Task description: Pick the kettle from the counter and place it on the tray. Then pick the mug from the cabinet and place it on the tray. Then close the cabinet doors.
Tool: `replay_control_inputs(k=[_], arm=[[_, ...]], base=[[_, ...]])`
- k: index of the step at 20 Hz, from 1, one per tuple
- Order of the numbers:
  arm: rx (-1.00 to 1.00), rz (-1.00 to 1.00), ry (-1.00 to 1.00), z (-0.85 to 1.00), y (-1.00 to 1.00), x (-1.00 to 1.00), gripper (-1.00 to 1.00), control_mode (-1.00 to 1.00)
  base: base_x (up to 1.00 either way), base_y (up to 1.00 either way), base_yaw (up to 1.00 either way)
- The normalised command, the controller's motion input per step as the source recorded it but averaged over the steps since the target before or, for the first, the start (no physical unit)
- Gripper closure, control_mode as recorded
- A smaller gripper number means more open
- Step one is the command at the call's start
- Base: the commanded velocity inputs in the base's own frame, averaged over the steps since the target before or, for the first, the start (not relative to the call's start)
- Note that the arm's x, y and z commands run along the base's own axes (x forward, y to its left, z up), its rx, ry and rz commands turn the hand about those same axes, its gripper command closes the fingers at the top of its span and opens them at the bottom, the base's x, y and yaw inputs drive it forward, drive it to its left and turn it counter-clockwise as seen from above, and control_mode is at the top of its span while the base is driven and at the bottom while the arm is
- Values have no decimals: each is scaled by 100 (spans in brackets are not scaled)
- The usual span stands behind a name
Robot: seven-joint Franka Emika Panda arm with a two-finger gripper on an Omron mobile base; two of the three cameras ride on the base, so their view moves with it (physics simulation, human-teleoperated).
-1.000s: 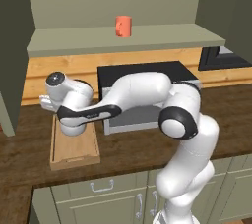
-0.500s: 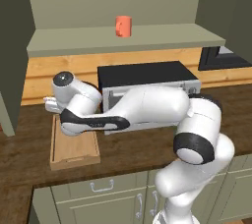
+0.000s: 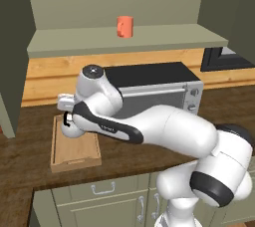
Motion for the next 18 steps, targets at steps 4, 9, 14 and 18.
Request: replay_control_inputs(k=[4,9,14,18], arm=[[-1,17,1,46,-29,-16,-100,-100],[-17,1,0,50,-21,-14,-100,-100],[-29,-9,0,53,-17,-5,-100,-100],[-27,-6,-6,43,-36,0,-100,-100]], base=[[0,0,0],[0,0,0],[0,0,0],[0,0,0]])
